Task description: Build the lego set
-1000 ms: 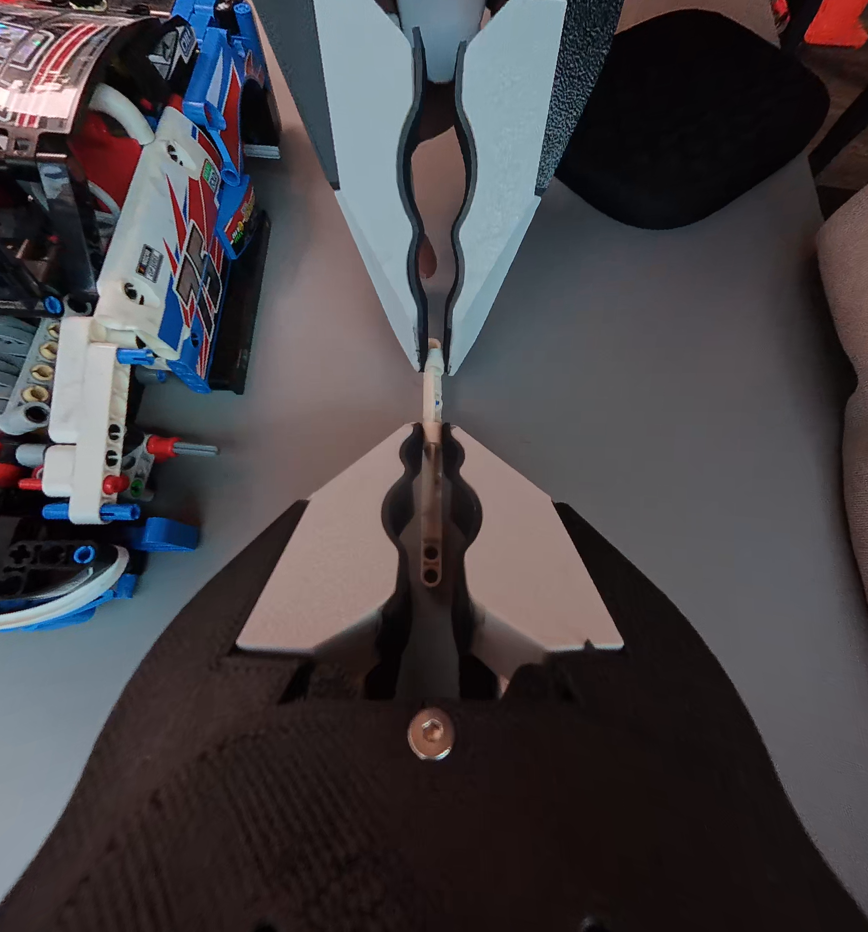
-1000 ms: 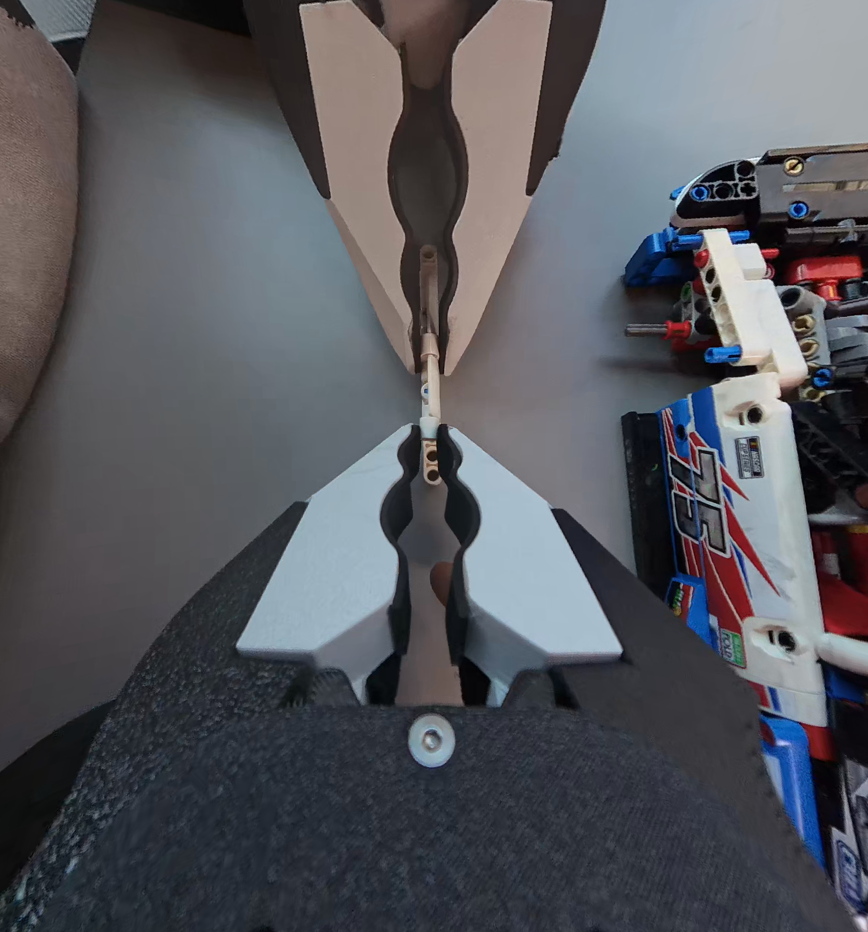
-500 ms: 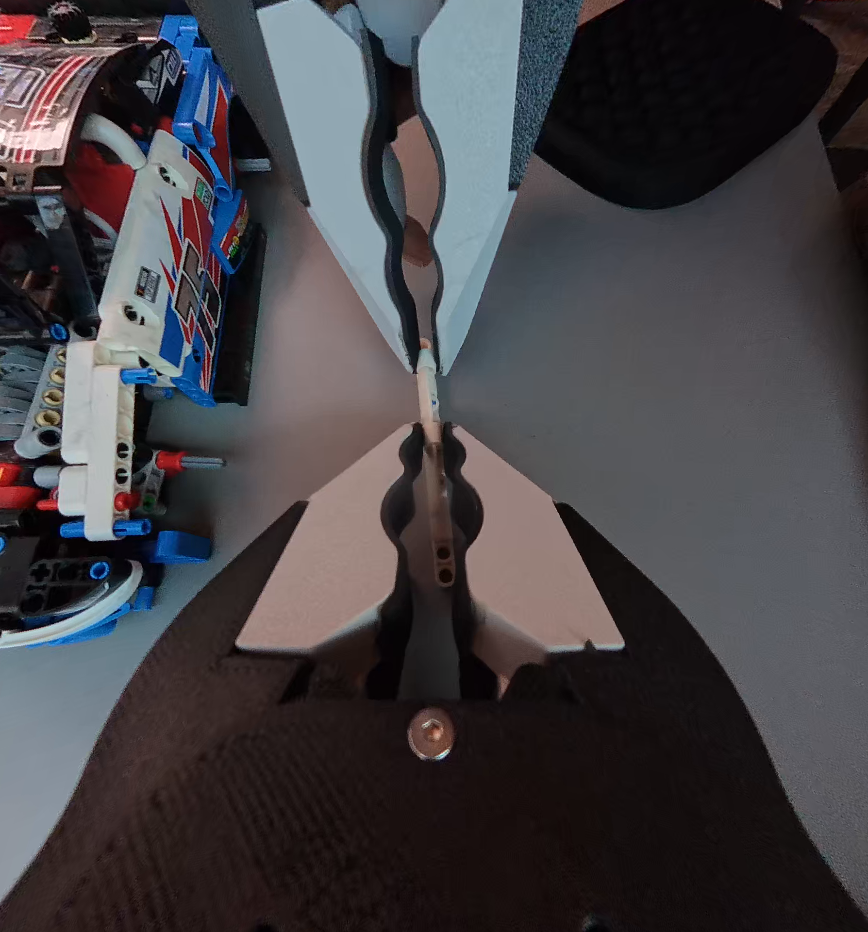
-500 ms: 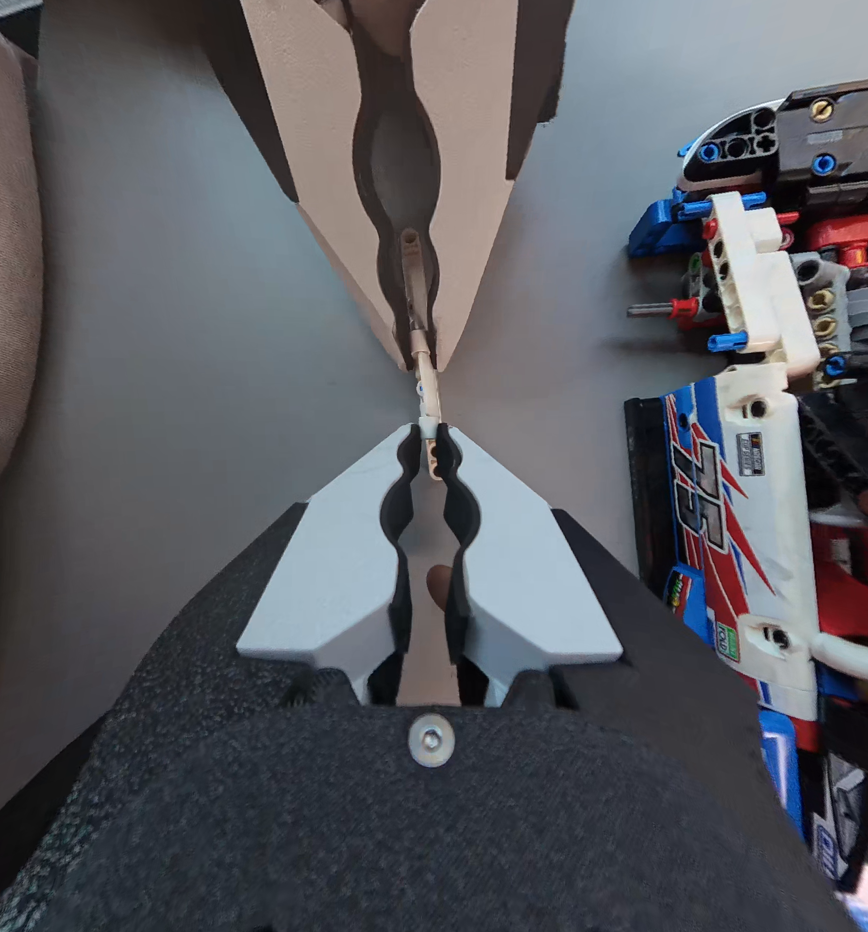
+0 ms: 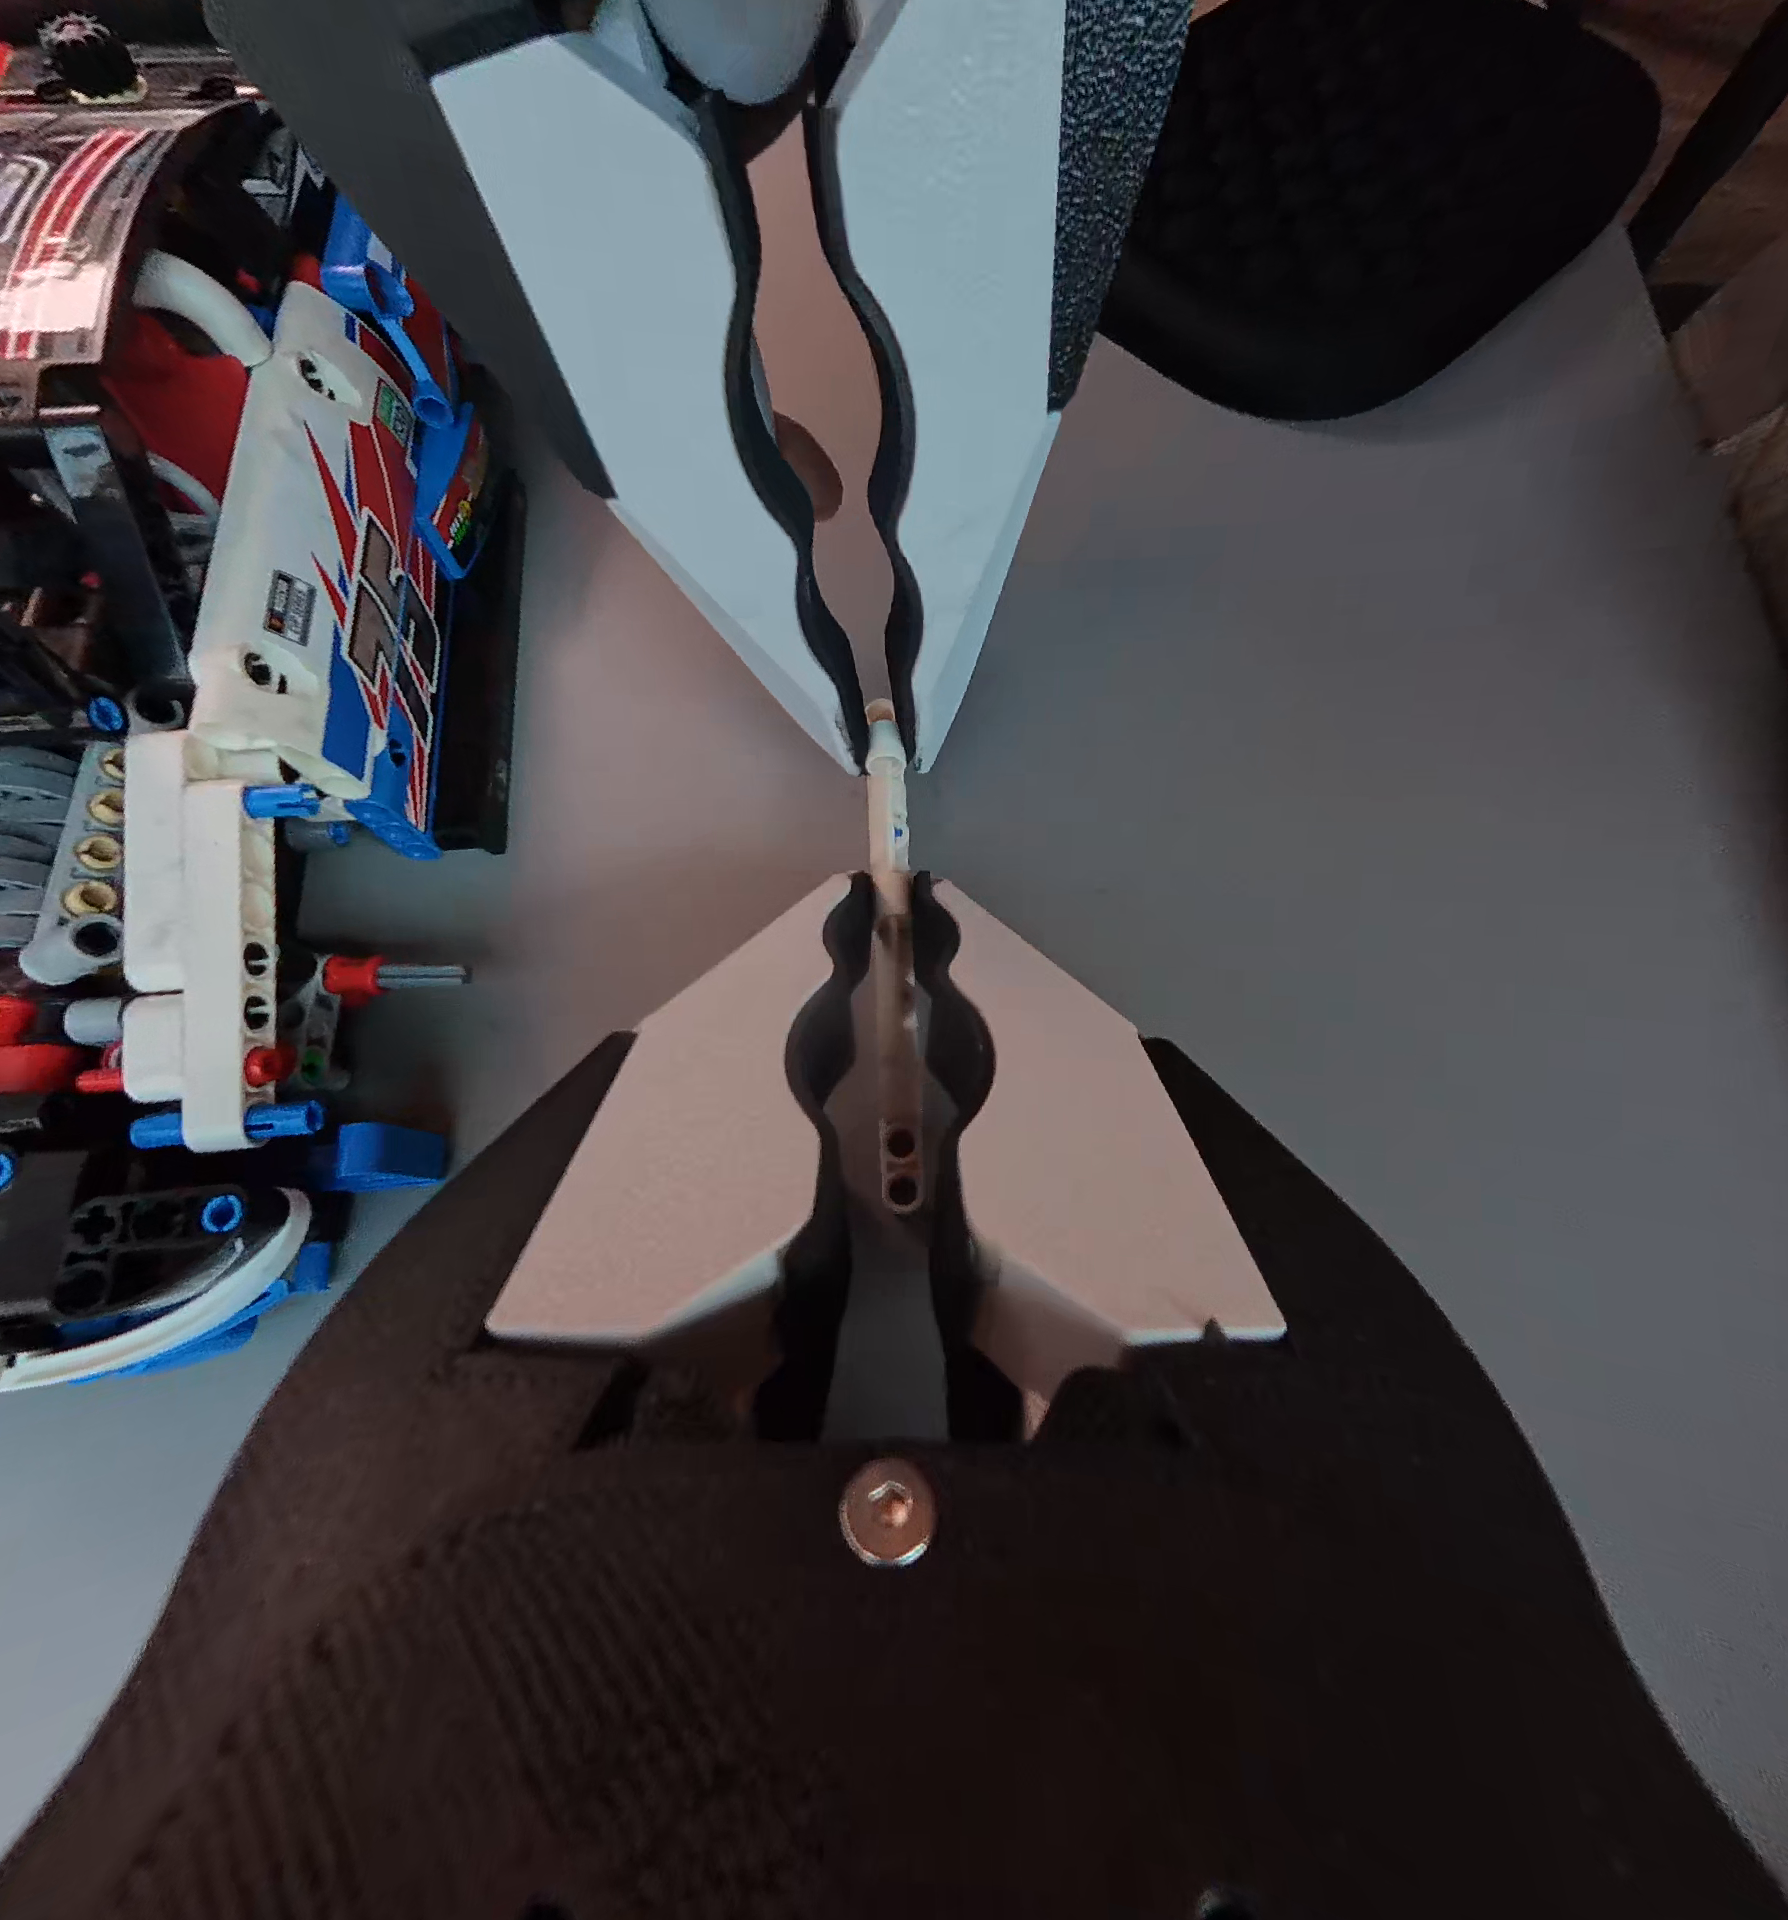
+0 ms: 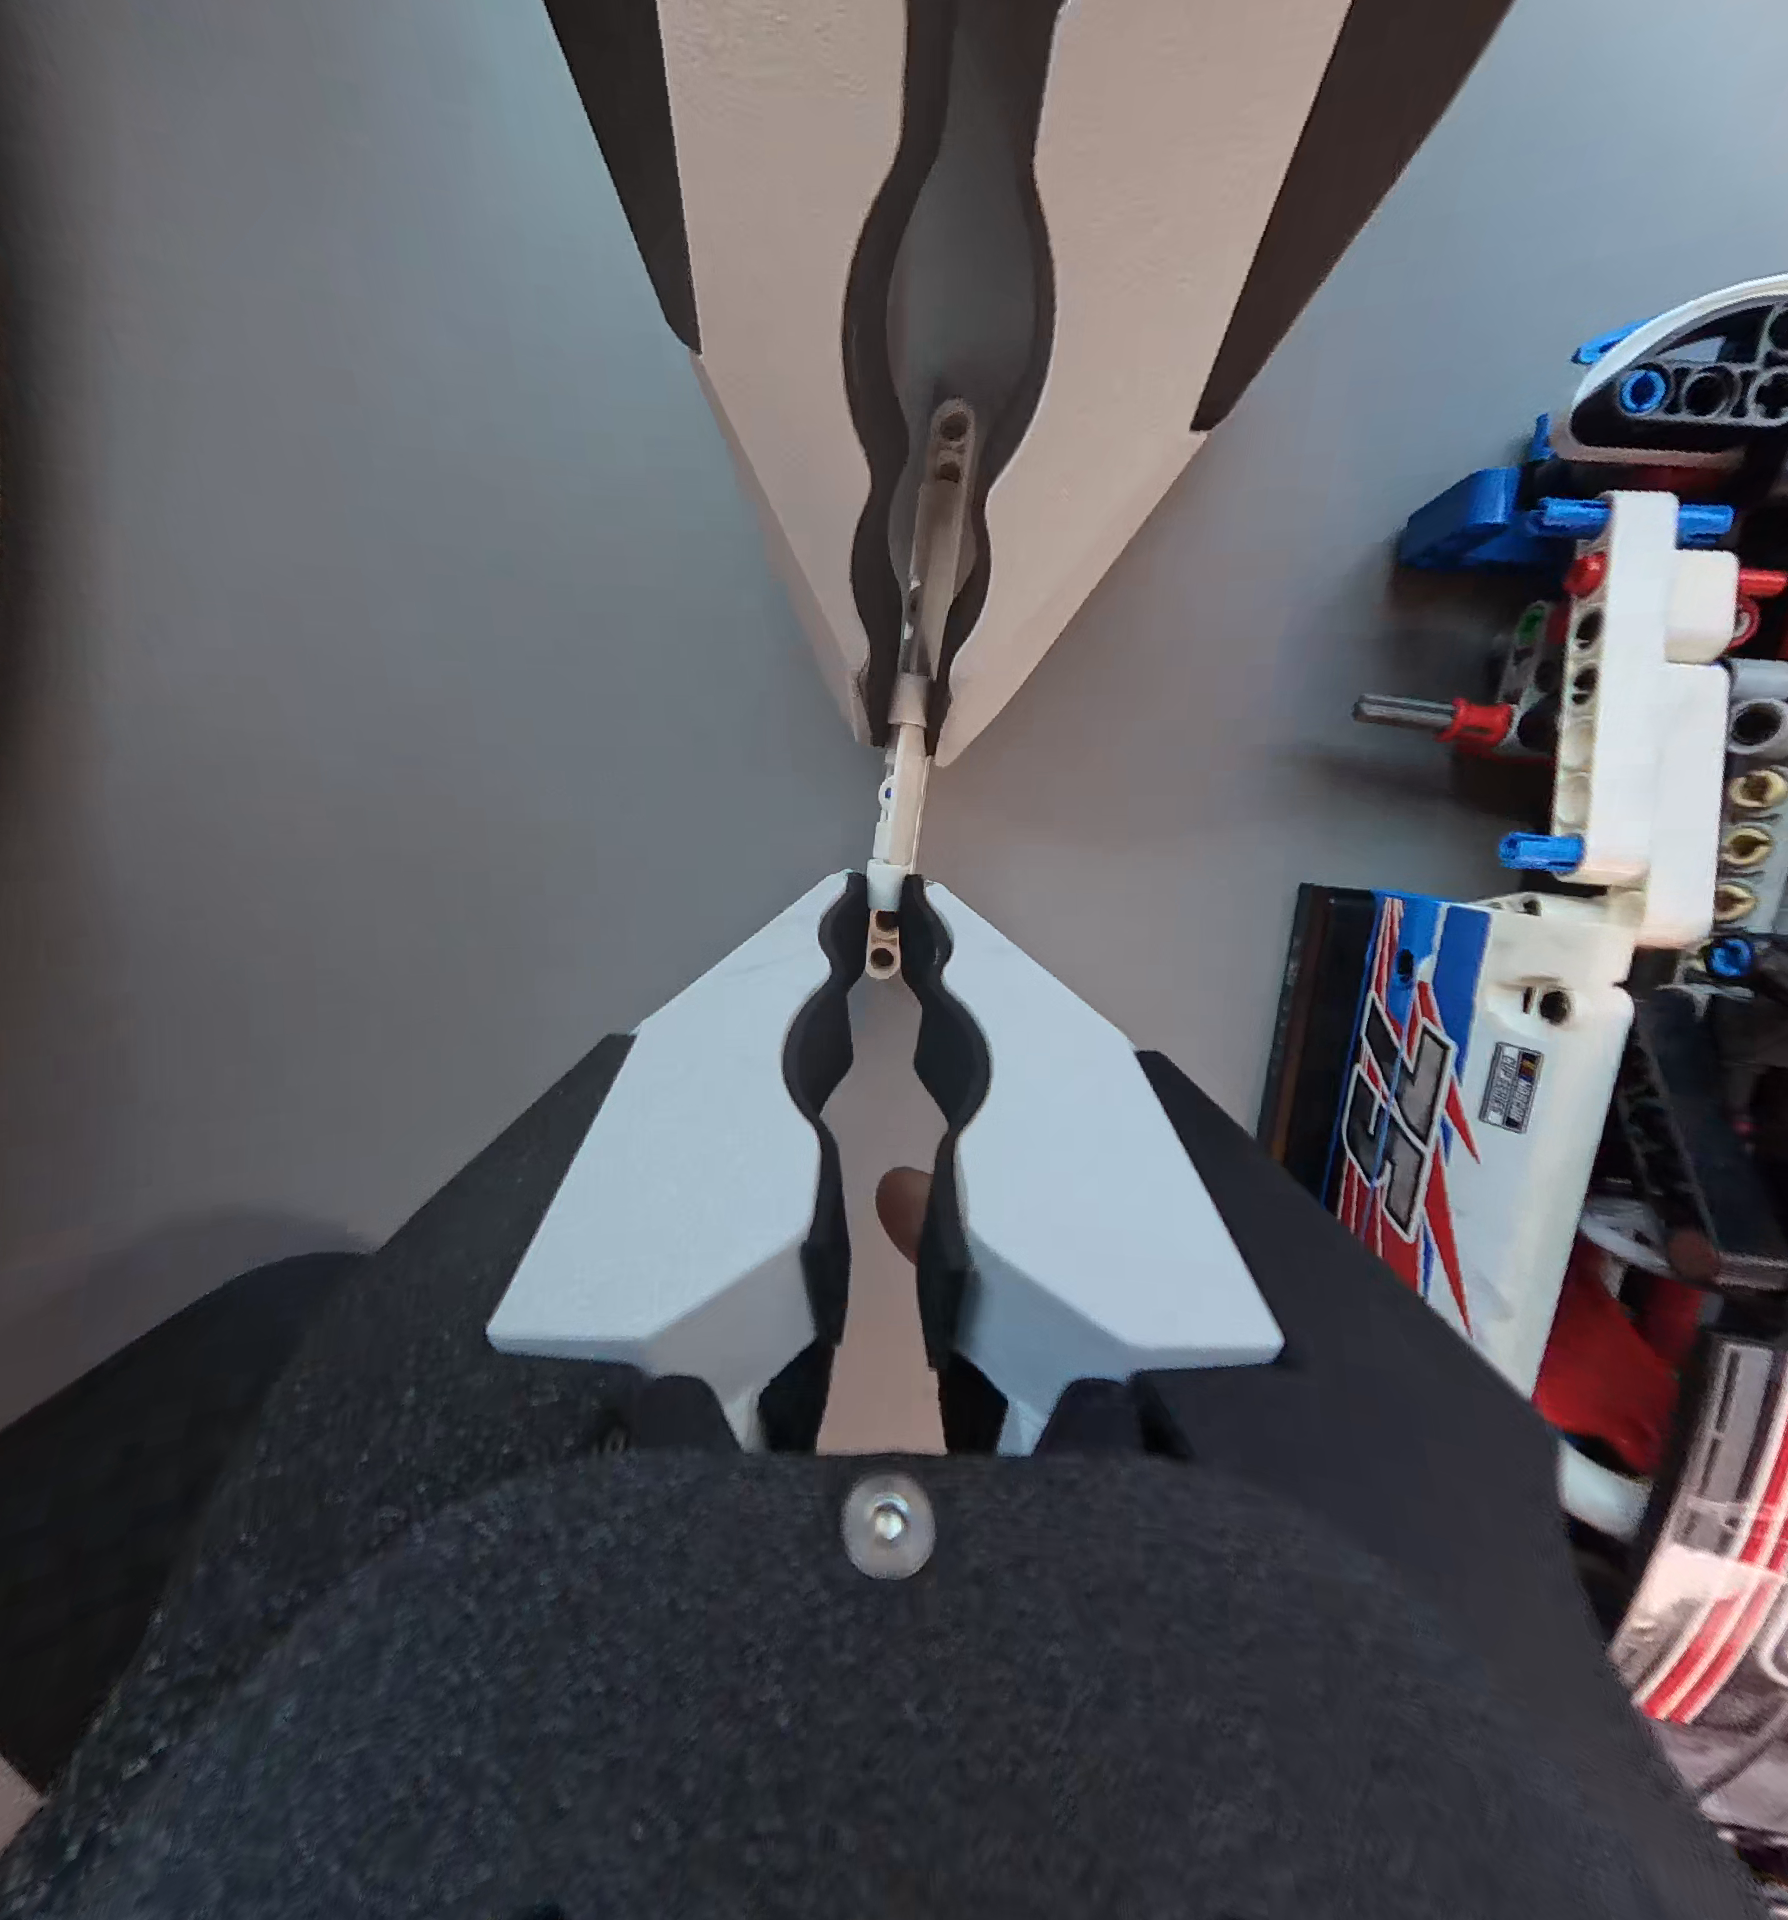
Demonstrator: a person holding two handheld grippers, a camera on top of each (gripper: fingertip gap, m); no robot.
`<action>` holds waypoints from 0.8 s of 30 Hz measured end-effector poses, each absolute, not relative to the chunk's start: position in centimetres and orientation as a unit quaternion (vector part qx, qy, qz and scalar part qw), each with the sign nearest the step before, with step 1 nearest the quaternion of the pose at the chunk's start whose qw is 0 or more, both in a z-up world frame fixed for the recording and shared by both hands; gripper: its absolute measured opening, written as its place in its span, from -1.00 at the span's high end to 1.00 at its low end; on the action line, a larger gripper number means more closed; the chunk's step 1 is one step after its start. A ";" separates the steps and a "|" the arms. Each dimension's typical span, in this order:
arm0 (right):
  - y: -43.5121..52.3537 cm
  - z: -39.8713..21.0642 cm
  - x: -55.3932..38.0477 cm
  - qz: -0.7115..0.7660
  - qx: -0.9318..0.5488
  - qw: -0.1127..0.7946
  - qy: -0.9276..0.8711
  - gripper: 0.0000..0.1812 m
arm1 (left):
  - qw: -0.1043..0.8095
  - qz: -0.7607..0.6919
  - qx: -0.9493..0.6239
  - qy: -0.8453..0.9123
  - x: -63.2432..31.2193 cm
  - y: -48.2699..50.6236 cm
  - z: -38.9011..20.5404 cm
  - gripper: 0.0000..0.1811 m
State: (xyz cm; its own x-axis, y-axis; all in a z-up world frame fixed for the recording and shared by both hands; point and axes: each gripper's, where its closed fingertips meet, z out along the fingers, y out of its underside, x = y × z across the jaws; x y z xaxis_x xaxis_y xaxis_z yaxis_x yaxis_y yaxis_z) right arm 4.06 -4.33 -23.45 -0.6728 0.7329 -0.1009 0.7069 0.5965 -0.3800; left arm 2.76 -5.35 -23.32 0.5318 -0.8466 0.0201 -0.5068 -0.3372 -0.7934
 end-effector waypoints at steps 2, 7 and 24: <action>-4.4 -23.5 4.1 0.181 -0.397 0.028 -0.899 0.95 | 0.383 -0.222 -0.786 0.431 2.8 -5.3 -23.3 0.93; -4.1 -23.6 4.2 0.165 -0.408 0.022 -0.898 0.94 | 0.387 -0.215 -0.783 0.437 2.8 -5.4 -23.3 0.93; -4.5 -22.6 4.5 0.196 -0.465 0.048 -0.862 0.94 | 0.409 -0.209 -0.780 0.426 2.4 -5.4 -22.7 0.81</action>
State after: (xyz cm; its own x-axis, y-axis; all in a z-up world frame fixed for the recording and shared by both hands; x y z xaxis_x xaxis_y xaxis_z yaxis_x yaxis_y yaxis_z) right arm 4.54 -4.46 -22.57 -0.5634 0.8202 -0.0991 0.7823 0.4910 -0.3832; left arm 2.39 -5.43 -22.70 0.5505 -0.8345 -0.0224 -0.4923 -0.3029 -0.8160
